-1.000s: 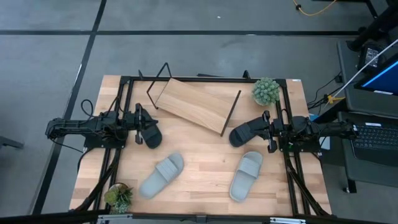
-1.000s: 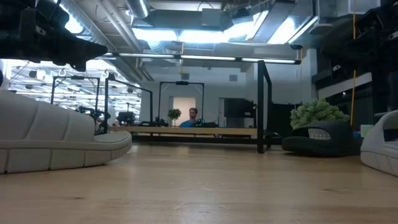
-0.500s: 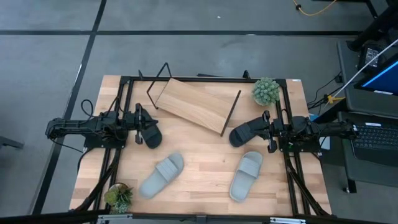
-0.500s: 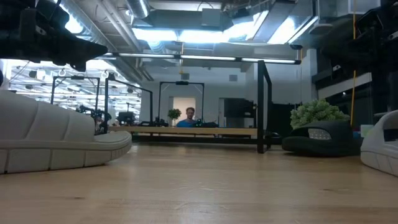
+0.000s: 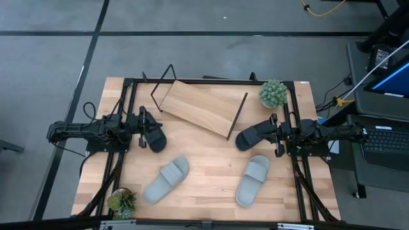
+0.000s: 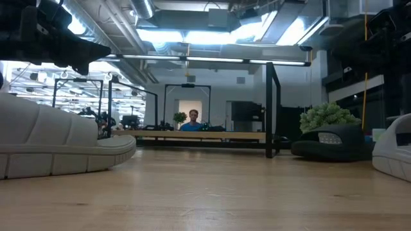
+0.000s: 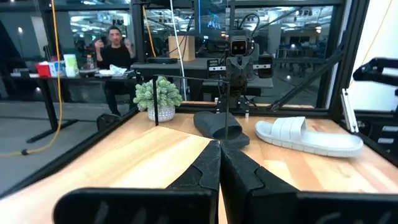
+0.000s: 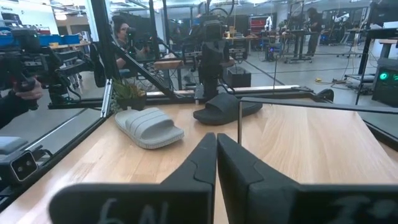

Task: Pick and place slides into the shelf
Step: Put the right black slide on the shelf

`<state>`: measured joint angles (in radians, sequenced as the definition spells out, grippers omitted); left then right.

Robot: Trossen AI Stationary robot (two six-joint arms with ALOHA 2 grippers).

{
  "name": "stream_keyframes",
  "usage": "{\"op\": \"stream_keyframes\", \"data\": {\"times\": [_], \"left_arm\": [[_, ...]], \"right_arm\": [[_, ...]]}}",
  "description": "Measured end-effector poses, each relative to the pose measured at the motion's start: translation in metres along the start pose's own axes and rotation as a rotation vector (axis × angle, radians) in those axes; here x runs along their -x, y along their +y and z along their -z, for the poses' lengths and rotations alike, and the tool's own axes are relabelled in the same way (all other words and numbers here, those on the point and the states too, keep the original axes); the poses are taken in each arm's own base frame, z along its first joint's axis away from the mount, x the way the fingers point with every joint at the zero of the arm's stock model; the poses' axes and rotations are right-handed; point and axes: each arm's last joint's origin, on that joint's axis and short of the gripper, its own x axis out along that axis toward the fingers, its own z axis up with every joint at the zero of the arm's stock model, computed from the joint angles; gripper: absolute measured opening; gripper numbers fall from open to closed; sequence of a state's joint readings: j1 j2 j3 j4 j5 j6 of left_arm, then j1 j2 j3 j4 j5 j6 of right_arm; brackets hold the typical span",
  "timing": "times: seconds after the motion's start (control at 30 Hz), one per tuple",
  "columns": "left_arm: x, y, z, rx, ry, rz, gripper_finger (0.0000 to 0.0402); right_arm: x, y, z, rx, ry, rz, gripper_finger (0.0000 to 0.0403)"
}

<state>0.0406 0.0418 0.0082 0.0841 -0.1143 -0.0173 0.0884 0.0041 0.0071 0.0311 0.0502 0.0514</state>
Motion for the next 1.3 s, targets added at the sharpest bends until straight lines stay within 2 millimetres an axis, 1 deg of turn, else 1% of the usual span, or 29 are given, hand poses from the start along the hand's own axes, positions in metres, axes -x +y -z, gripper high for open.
{"op": "stream_keyframes", "data": {"times": [0.13, 0.27, 0.43, 0.63, 0.77, 0.87, 0.97, 1.17, 1.3], "left_arm": [[0.000, 0.000, 0.000, 0.005, 0.000, 0.000, 0.0000], [0.000, 0.000, -0.002, 0.009, -0.004, 0.000, 0.0000], [0.002, 0.000, -0.016, 0.043, -0.046, 0.002, 0.0000], [0.006, 0.000, -0.031, 0.065, -0.036, -0.008, 0.0000], [0.009, 0.002, -0.041, 0.096, -0.008, -0.043, 0.0000], [0.011, 0.003, -0.047, 0.109, 0.023, -0.078, 0.0000], [0.008, 0.003, -0.050, 0.105, 0.058, -0.089, 0.0000], [-0.001, 0.001, -0.052, 0.096, 0.128, -0.061, 0.0000], [-0.005, -0.001, -0.053, 0.094, 0.158, -0.041, 0.0000]], "right_arm": [[0.000, 0.000, -0.001, -0.002, -0.011, 0.000, 0.0016], [0.000, 0.000, -0.005, -0.043, -0.034, 0.001, 0.0016], [0.005, 0.001, -0.024, -0.080, -0.063, 0.008, 0.0016], [0.013, -0.001, -0.047, -0.080, -0.049, 0.085, 0.0016], [0.018, 0.000, -0.063, -0.085, 0.002, 0.097, 0.0016], [0.022, -0.001, -0.074, -0.101, 0.057, 0.144, 0.0016], [0.023, -0.001, -0.084, -0.117, 0.119, 0.167, 0.0016], [0.014, 0.000, -0.097, -0.136, 0.212, 0.161, 0.0016], [0.006, 0.001, -0.096, -0.177, 0.314, 0.167, 0.0016]]}}
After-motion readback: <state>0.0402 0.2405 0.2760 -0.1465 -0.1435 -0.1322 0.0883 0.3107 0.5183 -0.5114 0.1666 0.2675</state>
